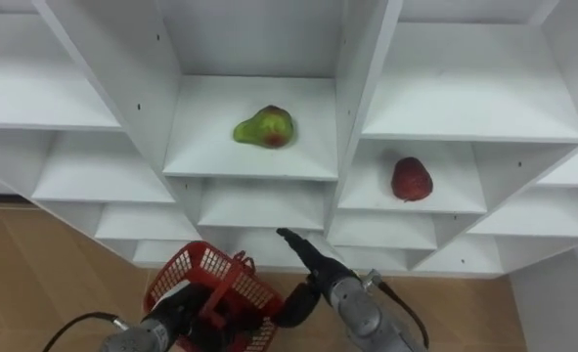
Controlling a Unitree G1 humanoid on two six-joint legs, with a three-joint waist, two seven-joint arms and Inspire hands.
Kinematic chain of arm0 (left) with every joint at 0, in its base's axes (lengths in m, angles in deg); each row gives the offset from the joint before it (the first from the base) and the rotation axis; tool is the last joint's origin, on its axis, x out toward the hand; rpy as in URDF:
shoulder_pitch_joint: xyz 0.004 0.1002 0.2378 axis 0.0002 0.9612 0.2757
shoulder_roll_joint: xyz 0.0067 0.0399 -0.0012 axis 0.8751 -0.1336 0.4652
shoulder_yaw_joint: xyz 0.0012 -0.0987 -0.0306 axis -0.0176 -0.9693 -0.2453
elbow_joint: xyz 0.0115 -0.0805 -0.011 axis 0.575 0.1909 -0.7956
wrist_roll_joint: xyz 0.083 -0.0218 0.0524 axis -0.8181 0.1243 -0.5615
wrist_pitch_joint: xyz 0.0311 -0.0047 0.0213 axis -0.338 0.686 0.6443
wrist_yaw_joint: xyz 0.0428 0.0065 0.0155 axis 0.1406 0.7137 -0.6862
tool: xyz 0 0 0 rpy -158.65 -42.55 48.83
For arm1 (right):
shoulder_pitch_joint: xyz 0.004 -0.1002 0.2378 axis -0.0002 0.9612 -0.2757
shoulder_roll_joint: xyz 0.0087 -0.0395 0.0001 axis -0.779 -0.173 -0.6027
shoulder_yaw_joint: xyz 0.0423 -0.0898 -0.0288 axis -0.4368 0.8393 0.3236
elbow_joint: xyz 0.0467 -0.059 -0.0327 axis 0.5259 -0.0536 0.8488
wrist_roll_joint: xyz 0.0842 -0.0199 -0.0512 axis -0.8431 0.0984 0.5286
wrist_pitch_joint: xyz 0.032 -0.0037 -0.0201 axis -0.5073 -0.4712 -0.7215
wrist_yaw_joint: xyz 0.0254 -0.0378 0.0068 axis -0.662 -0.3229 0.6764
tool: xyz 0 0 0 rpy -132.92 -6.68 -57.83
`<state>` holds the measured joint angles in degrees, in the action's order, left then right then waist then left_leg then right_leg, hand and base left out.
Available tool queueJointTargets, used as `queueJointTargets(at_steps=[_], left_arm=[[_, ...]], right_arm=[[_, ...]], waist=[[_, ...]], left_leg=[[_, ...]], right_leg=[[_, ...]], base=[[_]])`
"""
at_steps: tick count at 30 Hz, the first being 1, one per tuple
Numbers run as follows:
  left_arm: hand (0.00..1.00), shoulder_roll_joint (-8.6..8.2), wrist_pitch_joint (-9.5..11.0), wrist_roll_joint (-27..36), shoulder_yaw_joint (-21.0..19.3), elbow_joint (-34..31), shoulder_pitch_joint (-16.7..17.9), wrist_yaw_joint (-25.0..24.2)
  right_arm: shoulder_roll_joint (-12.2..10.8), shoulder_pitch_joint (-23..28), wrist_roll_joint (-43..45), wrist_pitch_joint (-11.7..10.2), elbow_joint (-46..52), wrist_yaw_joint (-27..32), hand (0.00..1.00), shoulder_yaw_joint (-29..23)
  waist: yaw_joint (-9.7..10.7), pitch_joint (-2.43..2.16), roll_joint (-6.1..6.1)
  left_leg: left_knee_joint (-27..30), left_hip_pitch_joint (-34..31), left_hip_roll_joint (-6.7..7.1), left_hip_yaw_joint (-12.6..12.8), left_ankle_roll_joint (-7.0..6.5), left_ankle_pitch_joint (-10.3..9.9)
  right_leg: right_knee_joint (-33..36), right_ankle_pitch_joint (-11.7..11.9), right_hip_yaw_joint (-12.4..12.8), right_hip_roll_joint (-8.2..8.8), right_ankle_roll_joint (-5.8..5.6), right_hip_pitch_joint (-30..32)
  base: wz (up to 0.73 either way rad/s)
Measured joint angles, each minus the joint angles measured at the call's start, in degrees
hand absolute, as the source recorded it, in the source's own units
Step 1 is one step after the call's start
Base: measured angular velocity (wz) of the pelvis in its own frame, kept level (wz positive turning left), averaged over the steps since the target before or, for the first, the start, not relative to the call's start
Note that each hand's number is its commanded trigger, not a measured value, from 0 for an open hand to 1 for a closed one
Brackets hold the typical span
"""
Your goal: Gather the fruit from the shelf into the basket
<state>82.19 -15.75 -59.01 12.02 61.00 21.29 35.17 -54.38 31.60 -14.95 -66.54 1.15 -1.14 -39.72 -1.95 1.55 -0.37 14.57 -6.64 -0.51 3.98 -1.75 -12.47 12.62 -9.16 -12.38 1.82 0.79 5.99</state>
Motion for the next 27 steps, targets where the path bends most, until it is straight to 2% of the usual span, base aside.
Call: queueJointTargets(at_steps=[2, 3, 10, 15, 19, 21, 24, 27], left_arm=[[1.0, 0.16, 0.0, 0.0, -0.15, 0.0, 0.8, 0.01], [1.0, 0.15, 0.0, 0.0, -0.22, 0.01, 1.44, 0.01], [1.0, 0.13, -0.01, 0.13, -2.76, 0.0, 3.95, 0.22], [1.0, 0.25, -0.01, 0.06, -5.77, -0.16, 5.82, -0.03], [1.0, 0.41, -0.01, -0.06, -8.14, -0.15, 8.01, -0.04], [1.0, 0.88, 0.01, -0.07, -9.08, -0.06, 8.9, -0.04], [1.0, 1.53, 0.14, -0.14, -9.12, -0.17, 9.15, -0.01], [1.0, 1.63, 0.53, -0.4, -9.15, -0.16, 9.19, 0.1]], right_arm=[[0.14, 0.89, 0.18, -0.01, 1.94, -0.05, 0.0, 0.1], [0.27, 1.88, 1.02, -0.01, 3.02, -0.09, 0.0, 0.11], [1.93, 5.11, 4.34, 0.03, 10.58, -0.12, 0.0, -0.3], [2.14, 6.54, 5.49, 0.02, 16.51, -0.14, 0.0, -1.95], [2.98, 8.08, 9.35, 0.03, 23.58, -0.25, 0.0, -4.04], [3.76, 9.03, 11.27, 0.03, 26.72, -0.96, 0.0, -4.47], [4.48, 9.1, 11.37, 0.0, 30.2, -1.8, 0.0, -4.8], [5.08, 9.09, 11.28, -0.48, 35.63, -2.5, 0.0, -4.96]], waist=[[-0.11, -0.49, -0.08], [-0.14, -0.88, -0.2], [-0.6, -1.16, -1.0], [-1.31, -1.64, -2.21], [-1.58, -1.54, -2.26], [-1.93, -1.04, -2.03], [-1.95, -0.77, -1.92], [-1.98, -0.76, -1.94]], left_leg=[[-0.02, 0.14, 0.03, -0.06, 0.0, 0.0], [-0.03, 0.36, 0.07, -0.07, -0.02, 0.02], [-1.21, 4.27, 0.28, -0.32, -0.12, 0.11], [-2.05, 5.5, 0.32, -0.53, -0.1, 0.19], [-2.69, 6.5, 0.29, -0.82, -0.09, 0.23], [-3.24, 7.62, 0.27, -0.8, -0.06, 0.26], [-3.72, 7.92, 0.27, -0.7, -0.06, 0.26], [-3.87, 7.95, 0.26, -0.55, -0.06, 0.26]], right_leg=[[0.06, 0.0, -0.11, 0.04, 0.0, -0.13], [0.08, 0.0, -0.05, 0.05, 0.0, -0.32], [-0.35, -0.2, 0.05, 0.13, -0.3, -4.0], [-1.85, -0.21, 0.25, -0.02, -0.38, -5.81], [-1.99, -0.23, 0.59, -0.1, -0.46, -6.34], [-2.05, -0.23, 1.29, -0.26, -0.46, -7.12], [-2.12, -0.24, 1.63, -0.34, -0.47, -7.1], [-2.18, -0.24, 1.63, -0.34, -0.47, -7.09]], base=[[0.0], [0.0], [0.0], [0.01], [0.02], [0.0], [-0.01], [0.0]])
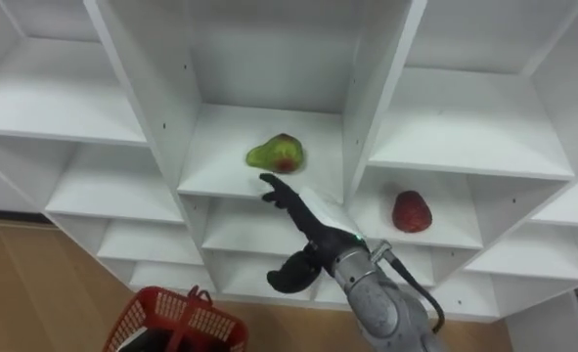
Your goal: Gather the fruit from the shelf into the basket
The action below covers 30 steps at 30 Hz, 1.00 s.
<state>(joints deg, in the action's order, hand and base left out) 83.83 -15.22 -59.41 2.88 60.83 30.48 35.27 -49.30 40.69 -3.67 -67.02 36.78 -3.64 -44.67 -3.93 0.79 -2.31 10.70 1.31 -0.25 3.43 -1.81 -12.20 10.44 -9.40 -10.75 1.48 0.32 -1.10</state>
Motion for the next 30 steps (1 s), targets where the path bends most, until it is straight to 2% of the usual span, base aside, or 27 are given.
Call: queueJointTargets(at_steps=[5, 10, 13, 16, 24, 27, 30], left_arm=[[1.0, 0.03, 1.03, -0.12, -0.07, -0.66, -0.06, 0.07], [1.0, 0.39, 1.3, -0.1, -0.03, -0.25, 0.08, -0.15], [1.0, 0.8, 1.3, 0.0, 0.06, 0.0, 0.27, -0.15], [1.0, 0.92, 1.29, -0.02, 0.04, 0.0, 0.72, -0.15], [1.0, 1.06, 1.29, -0.08, 0.06, -0.19, 0.89, -0.14], [1.0, 1.09, 1.28, -0.12, 0.02, -1.44, 1.27, -0.15], [1.0, 1.48, 1.29, -0.1, -0.01, -2.45, 1.42, -0.14]], right_arm=[[0.13, -0.41, -0.59, -3.36, 7.01, -0.08, 0.0, -0.54], [0.13, -0.69, -0.33, -3.59, 9.94, -2.04, 0.0, -0.52], [0.89, -2.19, -0.41, -3.78, 10.89, -3.56, 0.0, -0.38], [1.49, -3.63, -0.46, -3.78, 11.94, -4.65, 0.0, -0.43], [1.46, -5.85, -7.42, -3.81, 13.23, -6.1, 0.0, -2.53], [2.12, -6.5, -7.29, -3.82, 13.14, -5.67, 0.0, -2.95], [2.56, -6.79, -7.46, -3.89, 10.15, -4.43, 0.0, -4.47]], waist=[[-0.82, -0.04, -0.12], [-1.17, -0.08, -0.35], [-1.31, -0.14, -0.8], [-1.48, -0.42, -1.25], [-1.37, -0.44, -1.34], [-1.49, -0.28, -1.62], [-1.78, 0.52, -2.78]], left_leg=[[0.0, 0.05, -0.06, 0.38, 0.0, 0.0], [0.01, -0.03, -0.07, 0.01, 0.0, 0.0], [-0.08, 0.2, -0.15, 0.53, 0.0, 0.0], [-0.29, 0.43, -0.21, 1.06, 0.0, 0.0], [-0.33, 0.39, -0.21, 0.93, 0.0, 0.0], [-0.4, 0.73, -0.14, 0.8, 0.06, 0.04], [-0.3, 1.21, -0.02, 0.45, 0.08, 0.05]], right_leg=[[0.0, 0.0, 0.02, 0.03, 0.0, 0.02], [0.11, 0.0, -0.19, 0.06, 0.0, 0.09], [0.17, 0.0, 0.39, -0.04, -0.01, 0.14], [0.16, 0.0, 0.87, -0.14, 0.0, 0.07], [0.18, 0.02, 0.19, -0.06, -0.02, -0.07], [0.17, 0.02, -0.32, -0.03, -0.03, -0.17], [0.11, 0.01, -0.38, -0.03, -0.03, -0.92]], base=[[0.0], [0.0], [-0.08], [-0.08], [0.0], [0.01], [0.07]])
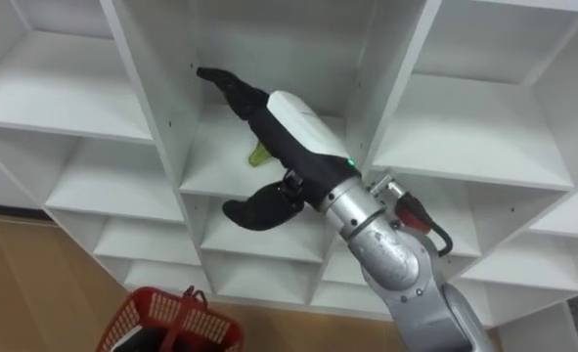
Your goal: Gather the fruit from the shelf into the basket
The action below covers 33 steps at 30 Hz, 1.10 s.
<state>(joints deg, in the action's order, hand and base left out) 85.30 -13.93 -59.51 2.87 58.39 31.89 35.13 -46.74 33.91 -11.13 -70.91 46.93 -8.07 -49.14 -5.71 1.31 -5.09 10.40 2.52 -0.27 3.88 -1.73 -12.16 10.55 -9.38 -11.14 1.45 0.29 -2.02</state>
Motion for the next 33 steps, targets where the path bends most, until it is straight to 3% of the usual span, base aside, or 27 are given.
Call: queueJointTargets(at_steps=[11, 15, 18, 20, 27, 32, 33], left_arm=[[1.0, 0.19, -0.66, -0.12, -1.97, 0.02, 0.05, 0.0], [1.0, 0.14, -1.44, -2.95, -3.61, -0.49, 0.32, -0.29], [1.0, 0.25, -2.91, -7.52, -7.22, -1.23, 0.53, -0.87], [1.0, 0.36, -3.5, -7.52, -7.51, -1.25, 0.53, -0.88], [1.0, 0.33, -5.36, -7.26, -7.7, -1.49, 0.4, -0.91], [1.0, 0.39, -5.94, -7.26, -6.85, -2.18, 0.39, -0.91], [1.0, 0.41, -6.03, -7.26, -6.43, -2.27, 0.39, -0.93]], right_arm=[[0.08, -6.46, -0.47, 0.07, -11.23, 6.25, 0.0, -5.09], [0.9, -8.91, -0.72, 0.48, -14.47, 7.34, 0.0, -5.16], [1.22, -9.11, -0.76, 1.48, -14.53, 7.47, 0.0, -6.43], [1.24, -10.0, -1.42, 2.42, -15.1, 8.12, 0.0, -6.61], [1.15, -11.8, -2.99, 4.13, -20.68, 9.27, 0.0, -6.52], [0.93, -13.49, -4.57, 5.17, -24.95, 9.69, 0.0, -6.51], [0.91, -14.02, -4.59, 5.17, -25.83, 10.02, 0.0, -6.31]], waist=[[-0.66, 0.03, -1.21], [-1.07, -0.33, -1.79], [-2.03, -0.85, -3.1], [-2.5, -0.95, -3.72], [-2.95, -0.55, -5.15], [-2.82, -0.42, -5.11], [-3.23, -0.19, -4.8]], left_leg=[[0.15, 0.64, 0.04, -1.33, -0.04, 0.02], [0.15, 0.58, 0.07, -1.7, 0.01, 0.04], [0.13, 0.52, 0.08, -2.48, 0.21, 0.16], [0.22, 0.64, 0.12, -2.5, 0.25, 0.19], [0.54, 0.98, 0.23, -3.68, 0.21, 0.16], [1.05, 0.01, 0.68, -5.14, 0.24, 0.16], [1.06, 0.08, 0.69, -5.23, 0.27, 0.18]], right_leg=[[-0.26, 0.0, -0.4, 0.09, 0.0, -1.2], [-0.99, 0.0, -0.99, 0.1, 0.0, -1.74], [-0.94, 0.0, -1.65, -0.01, 0.0, -1.9], [-0.93, 0.0, -1.67, -0.04, 0.0, -2.05], [-0.92, 0.0, -2.7, 0.17, 0.0, -3.11], [-0.95, 0.0, -3.4, 0.13, 0.0, -3.19], [-0.94, 0.0, -3.29, 0.11, -0.01, -3.21]], base=[[0.05], [0.05], [0.12], [0.0], [0.08], [0.15], [0.07]])
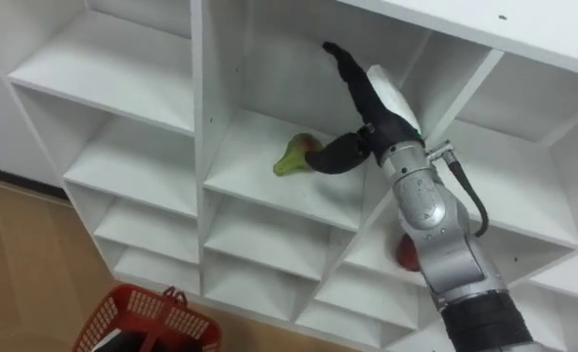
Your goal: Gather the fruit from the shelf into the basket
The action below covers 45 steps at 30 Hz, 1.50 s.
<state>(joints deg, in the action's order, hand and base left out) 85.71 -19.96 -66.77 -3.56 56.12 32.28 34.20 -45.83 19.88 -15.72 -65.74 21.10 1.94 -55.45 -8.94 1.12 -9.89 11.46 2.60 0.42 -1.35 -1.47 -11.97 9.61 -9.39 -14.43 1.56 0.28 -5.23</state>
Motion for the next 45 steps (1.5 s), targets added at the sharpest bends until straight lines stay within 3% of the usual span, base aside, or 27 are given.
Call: queueJointTargets(at_steps=[6, 11, 28, 39, 45], left_arm=[[1.0, 0.07, -0.32, -0.08, 1.15, -0.41, -0.34, -0.01], [1.0, 0.19, -0.97, -0.13, 1.59, -0.38, -0.71, -0.05], [1.0, 0.87, -3.74, -0.38, 3.32, -1.42, -2.27, -1.55], [1.0, 0.67, -3.74, -1.23, 3.27, -1.42, -3.44, -1.75], [1.0, 0.72, -3.74, -1.23, 3.28, -1.42, -3.99, -1.75]], right_arm=[[0.02, -0.83, 0.11, 0.04, -4.35, 0.35, 0.0, 3.14], [-0.03, -2.34, 0.66, 1.57, -7.29, -0.22, 0.0, 6.3], [-0.41, -7.31, 7.53, 4.62, -10.82, -2.08, 0.0, 9.69], [-0.62, -9.81, 16.21, 5.64, -15.49, -0.97, 0.0, 10.82], [-0.61, -9.85, 16.48, 6.15, -16.12, 1.25, 0.0, 10.82]], waist=[[-1.08, 0.15, 0.04], [-2.21, 0.57, -1.0], [-2.7, 0.36, -1.49], [-2.89, 0.34, -1.51], [-3.04, 0.35, -1.51]], left_leg=[[0.06, 0.01, 0.03, -0.36, 0.07, 0.07], [0.05, -0.09, 0.18, -0.49, 0.02, 0.1], [1.14, -2.83, 0.31, -1.11, -0.01, 0.12], [2.23, -5.16, 0.31, -1.04, -0.01, 0.13], [2.46, -5.94, 0.32, -1.14, -0.01, 0.13]], right_leg=[[-0.02, 0.0, 0.11, 0.02, 0.0, 0.18], [-0.08, -0.01, -0.06, 0.2, -0.01, 0.23], [0.02, -0.01, 0.26, 0.21, -0.01, 2.12], [0.1, 0.0, 0.1, 0.32, 0.0, 3.96], [0.12, 0.0, -0.38, 0.35, 0.0, 4.48]], base=[[0.01], [0.0], [0.02], [0.0], [0.01]])
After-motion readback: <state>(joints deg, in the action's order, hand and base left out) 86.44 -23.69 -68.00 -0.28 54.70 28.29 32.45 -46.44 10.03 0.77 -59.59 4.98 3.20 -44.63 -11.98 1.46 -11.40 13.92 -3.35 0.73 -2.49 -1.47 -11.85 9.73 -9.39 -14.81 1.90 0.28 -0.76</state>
